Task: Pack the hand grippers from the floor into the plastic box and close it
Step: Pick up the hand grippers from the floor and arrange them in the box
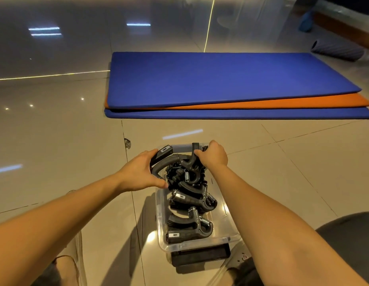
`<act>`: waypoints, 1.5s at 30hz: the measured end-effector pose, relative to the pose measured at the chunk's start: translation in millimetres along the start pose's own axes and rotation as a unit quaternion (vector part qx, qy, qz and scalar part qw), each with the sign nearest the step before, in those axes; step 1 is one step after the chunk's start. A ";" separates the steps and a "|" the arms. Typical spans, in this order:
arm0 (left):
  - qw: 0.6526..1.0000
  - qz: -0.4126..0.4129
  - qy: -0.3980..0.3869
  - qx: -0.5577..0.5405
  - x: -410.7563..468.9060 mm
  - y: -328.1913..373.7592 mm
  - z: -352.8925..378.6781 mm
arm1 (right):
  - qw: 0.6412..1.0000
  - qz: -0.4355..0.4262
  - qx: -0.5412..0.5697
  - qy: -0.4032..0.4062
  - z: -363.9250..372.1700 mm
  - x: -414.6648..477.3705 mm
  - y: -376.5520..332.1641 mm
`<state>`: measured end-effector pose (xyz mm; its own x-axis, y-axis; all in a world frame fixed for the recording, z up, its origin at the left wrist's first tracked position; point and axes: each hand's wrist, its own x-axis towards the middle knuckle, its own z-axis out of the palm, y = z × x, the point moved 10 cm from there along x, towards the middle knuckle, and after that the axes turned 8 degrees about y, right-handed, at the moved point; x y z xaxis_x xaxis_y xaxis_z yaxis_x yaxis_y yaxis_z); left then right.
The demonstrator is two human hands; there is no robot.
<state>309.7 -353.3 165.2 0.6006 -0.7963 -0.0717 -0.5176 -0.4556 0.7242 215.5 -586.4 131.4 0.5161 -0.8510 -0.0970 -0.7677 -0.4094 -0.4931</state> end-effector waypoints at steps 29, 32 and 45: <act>0.998 0.035 0.014 0.049 15.6 65.5 6.6 | 0.918 0.062 0.350 -0.173 -48.7 -63.4 32.5; 0.990 -0.056 0.111 -0.064 10.1 43.9 -3.1 | 0.878 0.125 0.432 -0.162 -43.5 -67.2 36.1; 0.978 -0.086 0.006 -0.189 28.9 31.1 -4.5 | 0.904 0.061 0.376 -0.194 -52.9 -69.3 5.1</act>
<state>313.8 -388.7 188.7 0.6677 -0.7147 -0.2083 -0.1466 -0.4005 0.9045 155.8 -547.0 181.3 0.6507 -0.6363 -0.4144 -0.4275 0.1440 -0.8925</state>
